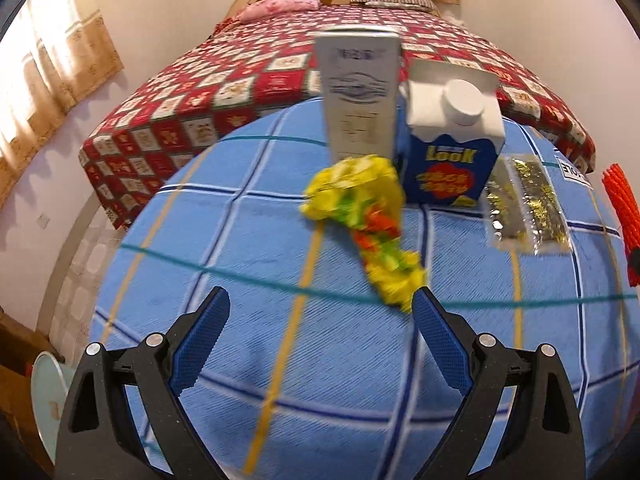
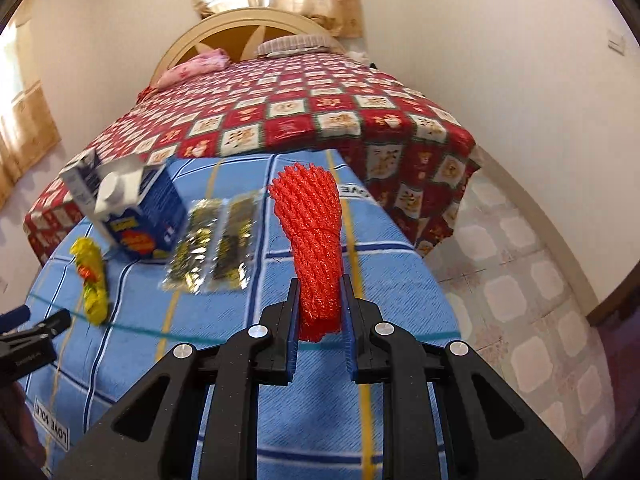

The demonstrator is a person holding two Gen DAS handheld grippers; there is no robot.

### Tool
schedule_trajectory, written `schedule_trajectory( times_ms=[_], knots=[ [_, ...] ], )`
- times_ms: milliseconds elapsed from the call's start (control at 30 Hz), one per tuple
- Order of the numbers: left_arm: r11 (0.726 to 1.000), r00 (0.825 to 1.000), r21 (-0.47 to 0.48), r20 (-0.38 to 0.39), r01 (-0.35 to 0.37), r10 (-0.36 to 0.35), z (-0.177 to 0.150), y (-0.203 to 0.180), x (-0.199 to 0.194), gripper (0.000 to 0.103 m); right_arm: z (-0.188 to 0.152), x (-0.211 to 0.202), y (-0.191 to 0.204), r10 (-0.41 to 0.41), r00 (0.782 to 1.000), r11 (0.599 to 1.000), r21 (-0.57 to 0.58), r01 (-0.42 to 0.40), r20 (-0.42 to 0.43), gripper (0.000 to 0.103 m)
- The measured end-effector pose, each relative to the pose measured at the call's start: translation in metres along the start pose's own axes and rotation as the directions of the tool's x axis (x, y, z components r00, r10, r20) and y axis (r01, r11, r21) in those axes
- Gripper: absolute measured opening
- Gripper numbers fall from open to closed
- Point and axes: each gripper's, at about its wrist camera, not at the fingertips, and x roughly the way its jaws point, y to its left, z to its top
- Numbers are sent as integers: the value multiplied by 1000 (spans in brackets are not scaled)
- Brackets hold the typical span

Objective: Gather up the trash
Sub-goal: 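Grasp the red-orange mesh net with the right tool while the left tool grasps the yellow-green wrapper, then lift the wrapper with the left tool while the right tool lifts the mesh net toward the bin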

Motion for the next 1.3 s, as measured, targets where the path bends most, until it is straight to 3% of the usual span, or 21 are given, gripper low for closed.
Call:
schedule_trajectory(
  times_ms=[233, 267, 300, 433, 467, 867, 1300],
  knots=[
    [1000, 999, 9, -42, 5, -5, 5, -18, 27, 88, -1, 4, 2, 28, 1000, 1000, 1, -28, -10, 19],
    [1000, 999, 12, -43, 17, -16, 5, -18, 28, 81, -2, 5, 3, 31, 999, 1000, -3, -31, -12, 19],
    [1000, 998, 15, -49, 28, -27, 5, -19, 30, 66, -2, 4, 7, 31, 999, 1000, -5, -31, -13, 19],
    [996, 994, 17, -69, 91, -89, 4, -18, 34, 36, -5, 5, 13, 39, 999, 999, -11, -39, -19, 19],
    [995, 992, 19, -70, 102, -101, 4, -18, 33, 23, -6, 4, 15, 42, 999, 999, -13, -42, -19, 19],
    [990, 991, 44, -31, 131, -130, -15, 11, -5, 22, -18, -19, 38, 82, 997, 995, -50, -82, 2, 19],
    [997, 997, 20, -16, 74, -74, -52, 65, -34, 22, -46, -37, 99, 153, 988, 977, -147, -154, -20, 19]
  ],
)
